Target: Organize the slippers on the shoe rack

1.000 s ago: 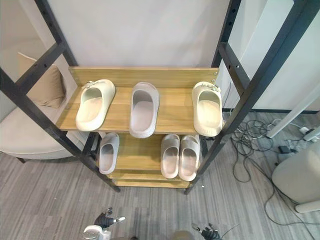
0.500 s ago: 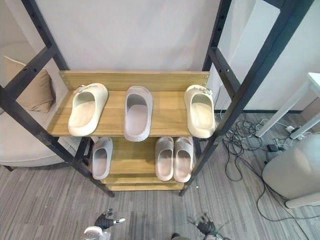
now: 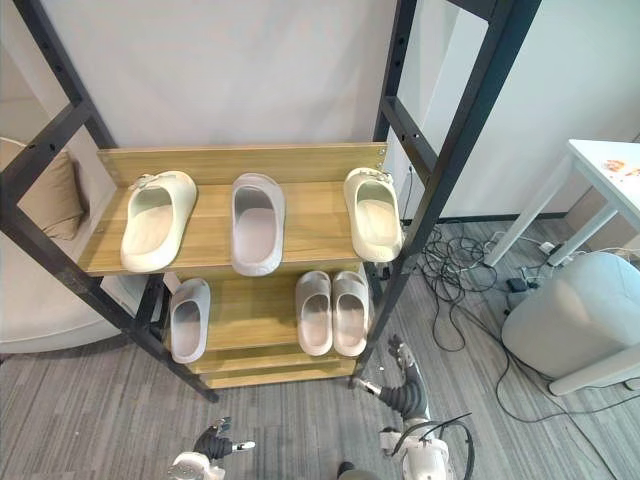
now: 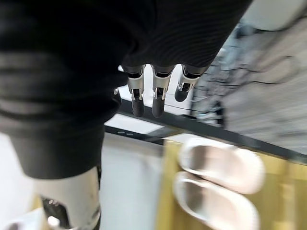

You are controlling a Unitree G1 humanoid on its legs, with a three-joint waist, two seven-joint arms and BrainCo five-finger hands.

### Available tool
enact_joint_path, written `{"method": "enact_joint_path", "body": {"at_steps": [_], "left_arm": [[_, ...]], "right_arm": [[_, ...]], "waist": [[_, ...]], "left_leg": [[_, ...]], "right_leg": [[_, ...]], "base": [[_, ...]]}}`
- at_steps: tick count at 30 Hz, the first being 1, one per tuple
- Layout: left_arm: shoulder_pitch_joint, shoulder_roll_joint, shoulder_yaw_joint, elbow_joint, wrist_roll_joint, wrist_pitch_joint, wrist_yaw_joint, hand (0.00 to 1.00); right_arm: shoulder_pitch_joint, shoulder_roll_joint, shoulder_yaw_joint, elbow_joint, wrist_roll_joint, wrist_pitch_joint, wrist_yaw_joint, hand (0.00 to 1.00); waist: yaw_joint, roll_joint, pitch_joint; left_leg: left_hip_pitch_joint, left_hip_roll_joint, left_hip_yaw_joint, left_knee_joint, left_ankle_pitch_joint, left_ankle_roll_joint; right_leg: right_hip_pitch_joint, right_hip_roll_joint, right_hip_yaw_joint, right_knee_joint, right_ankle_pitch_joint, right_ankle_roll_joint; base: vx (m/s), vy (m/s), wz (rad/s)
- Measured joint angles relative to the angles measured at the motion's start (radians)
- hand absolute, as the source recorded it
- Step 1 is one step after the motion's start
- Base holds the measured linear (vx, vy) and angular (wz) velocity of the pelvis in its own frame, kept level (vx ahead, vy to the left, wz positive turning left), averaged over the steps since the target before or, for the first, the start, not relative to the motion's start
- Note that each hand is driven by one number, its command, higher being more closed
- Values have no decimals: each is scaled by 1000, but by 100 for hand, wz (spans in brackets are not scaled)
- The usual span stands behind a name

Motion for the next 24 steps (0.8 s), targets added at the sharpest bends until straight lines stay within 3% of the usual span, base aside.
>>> {"method": "enact_joint_path", "body": {"at_steps": [9, 17, 24], "left_arm": [[0, 1, -20, 2, 9, -2, -8, 0], [-1, 3, -18, -2, 10, -4, -16, 0], [2, 21, -16, -18, 9, -1, -24, 0]], "right_arm": [[-130, -37, 70, -140, -40, -23, -22, 0], [-362, -74, 142, -143, -29, -40, -39, 0], [-531, -103, 136, -93, -35, -37, -85, 0]], "waist": [[14, -8, -23], [51, -18, -31], [58, -42, -28]], "left_leg": [[0, -3, -35, -1, 5, 6], [-1, -23, -72, -23, 28, 22], [-7, -43, -118, -60, 54, 35]], "right_leg": [[3, -8, -30, 31, -22, 0], [3, -29, -59, 62, -36, 5], [2, -50, -101, 64, -42, 14]], "base": [[4, -25, 11], [-27, -16, 14], [9, -14, 19]]}}
